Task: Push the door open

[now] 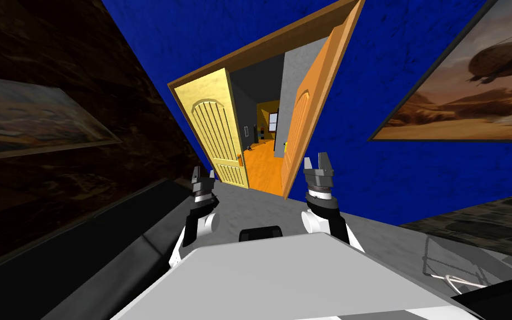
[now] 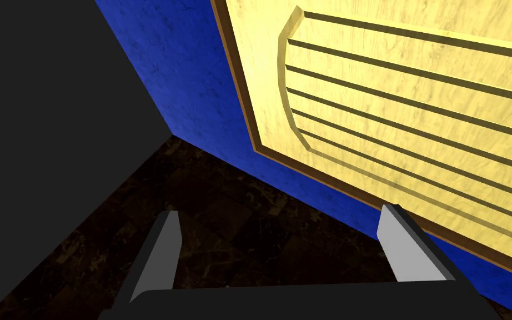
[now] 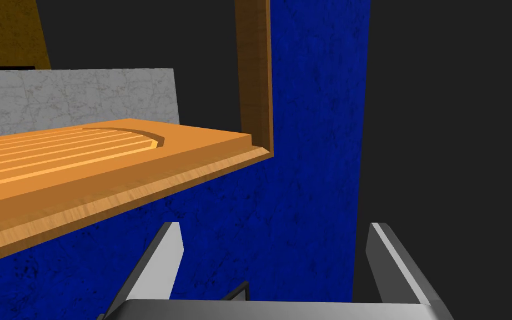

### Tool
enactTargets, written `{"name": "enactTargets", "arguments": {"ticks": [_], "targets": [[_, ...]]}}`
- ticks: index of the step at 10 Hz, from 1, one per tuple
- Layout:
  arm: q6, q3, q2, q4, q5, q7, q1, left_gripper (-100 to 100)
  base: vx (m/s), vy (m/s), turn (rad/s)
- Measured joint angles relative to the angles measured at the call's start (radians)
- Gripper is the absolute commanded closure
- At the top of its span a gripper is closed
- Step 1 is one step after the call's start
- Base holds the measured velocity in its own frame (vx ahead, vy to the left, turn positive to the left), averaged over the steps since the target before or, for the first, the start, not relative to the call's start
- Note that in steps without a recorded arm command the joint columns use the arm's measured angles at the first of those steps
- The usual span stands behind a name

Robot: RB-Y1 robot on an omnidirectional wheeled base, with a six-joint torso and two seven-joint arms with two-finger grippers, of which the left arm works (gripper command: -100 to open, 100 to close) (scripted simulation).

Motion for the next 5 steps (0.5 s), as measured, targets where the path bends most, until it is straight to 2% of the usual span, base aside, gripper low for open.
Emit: {"name": "enactTargets", "arguments": {"ticks": [1,2,5], "targets": [[0.001,-0.007,0.001,0.035,-0.002,-0.002,-0.027,-100,0.064,0.069,-0.025],[0.002,-0.007,0.007,0.056,-0.001,0.000,-0.035,-100,0.045,0.050,-0.032],[-0.007,-0.019,0.022,0.173,-0.001,0.003,-0.101,-100,0.083,0.083,-0.069]]}}
